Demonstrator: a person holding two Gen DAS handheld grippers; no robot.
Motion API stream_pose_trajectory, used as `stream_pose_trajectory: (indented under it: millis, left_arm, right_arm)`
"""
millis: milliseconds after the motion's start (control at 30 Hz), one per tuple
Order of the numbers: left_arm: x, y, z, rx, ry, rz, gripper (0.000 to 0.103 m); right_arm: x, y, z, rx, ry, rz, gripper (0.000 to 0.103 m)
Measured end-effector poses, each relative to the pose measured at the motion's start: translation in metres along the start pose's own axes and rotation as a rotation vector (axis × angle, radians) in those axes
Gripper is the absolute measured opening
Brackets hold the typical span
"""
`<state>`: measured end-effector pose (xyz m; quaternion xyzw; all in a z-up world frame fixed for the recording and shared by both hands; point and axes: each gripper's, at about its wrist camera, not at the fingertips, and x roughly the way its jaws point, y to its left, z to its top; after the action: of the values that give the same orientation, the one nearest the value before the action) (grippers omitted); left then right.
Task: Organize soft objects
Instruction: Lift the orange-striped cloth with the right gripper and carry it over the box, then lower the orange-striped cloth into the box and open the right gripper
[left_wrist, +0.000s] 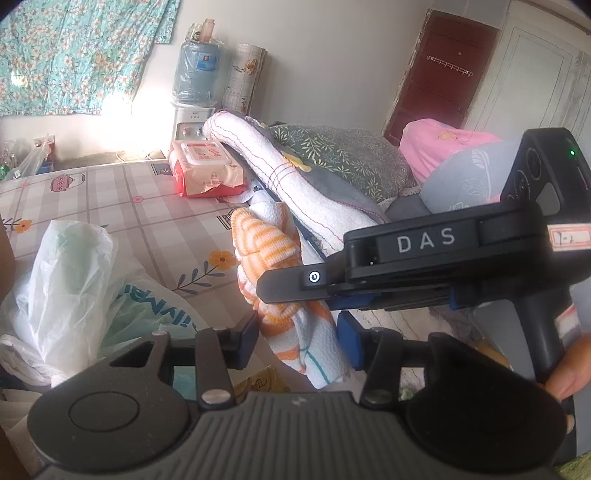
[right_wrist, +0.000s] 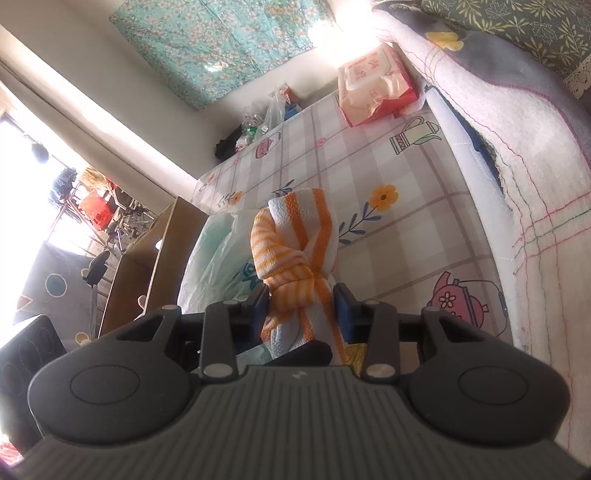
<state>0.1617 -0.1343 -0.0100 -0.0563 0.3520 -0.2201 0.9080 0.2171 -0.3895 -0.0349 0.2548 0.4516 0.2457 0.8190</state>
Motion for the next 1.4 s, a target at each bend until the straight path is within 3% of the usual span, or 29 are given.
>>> stream_pose_trajectory:
  millis: [267,567,833,933,1000,1267,1400]
  left_arm:
    - [-0.077,0.009,-0.012,-0.017,-0.123,0.060,0.048]
    - [-0.151,0.063,-0.039,-0.118,-0.196,0.173,0.048]
    - [-0.219,0.131,-0.074,-0.211,-0.188,0.317,0.049]
    - [-0.241,0.153,-0.086,-0.250,-0.186,0.398,0.058]
    - [-0.262,0.168,-0.094,-0.275,-0.195,0.467,0.060]
    - [-0.318,0.209,-0.118,-0.364,-0.201,0.658,0.061]
    - [-0.330,0.221,-0.123,-0.411,-0.204,0.693,0.061]
  right_arm:
    - [-0.024,0.065,-0.018,-0.107,-0.040,0.085,0.037]
    - [0.005,0.164,-0.041,-0.242,0.050,0.161,0.037]
    - [0.071,0.251,-0.075,-0.279,0.213,0.269,0.037]
    - [0.104,0.277,-0.089,-0.248,0.303,0.318,0.037]
    - [0.128,0.295,-0.100,-0.235,0.358,0.329,0.037]
    - [0.217,0.342,-0.137,-0.174,0.543,0.327,0.039]
    - [0.247,0.357,-0.158,-0.174,0.612,0.290,0.040]
